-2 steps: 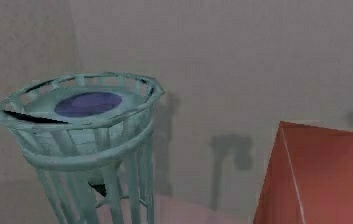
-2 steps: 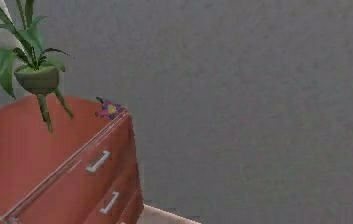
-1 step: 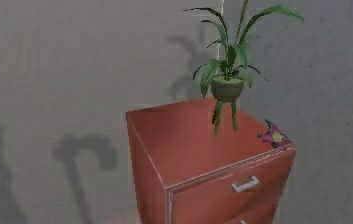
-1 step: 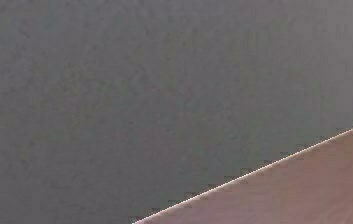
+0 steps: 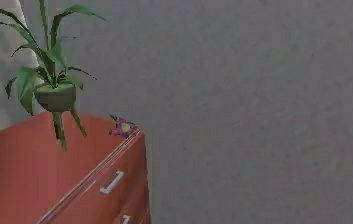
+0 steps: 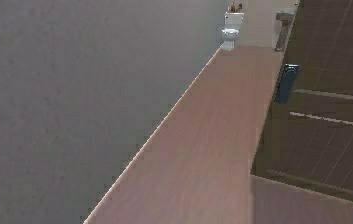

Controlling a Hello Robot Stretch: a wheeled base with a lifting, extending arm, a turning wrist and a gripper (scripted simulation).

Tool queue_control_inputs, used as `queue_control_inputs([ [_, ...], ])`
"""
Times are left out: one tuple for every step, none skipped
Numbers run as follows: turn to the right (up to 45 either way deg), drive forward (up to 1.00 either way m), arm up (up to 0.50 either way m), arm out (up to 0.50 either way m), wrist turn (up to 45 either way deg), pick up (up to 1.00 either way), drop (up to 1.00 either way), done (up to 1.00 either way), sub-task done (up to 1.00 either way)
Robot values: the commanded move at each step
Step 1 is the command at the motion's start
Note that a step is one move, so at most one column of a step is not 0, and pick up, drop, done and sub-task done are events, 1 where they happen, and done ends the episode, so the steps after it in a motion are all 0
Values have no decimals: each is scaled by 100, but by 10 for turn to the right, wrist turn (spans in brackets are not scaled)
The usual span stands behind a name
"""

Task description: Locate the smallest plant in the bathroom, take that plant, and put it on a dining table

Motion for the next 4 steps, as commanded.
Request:
queue_control_inputs([
  [180, 0, 0, 0, 0, 0, 0, 0, 0],
  [0, 15, 0, 0, 0, 0, 0, 0, 0],
  [-450, 0, 0, 0, 0, 0, 0, 0, 0],
  [-450, 0, 0, 0, 0, 0, 0, 0, 0],
])
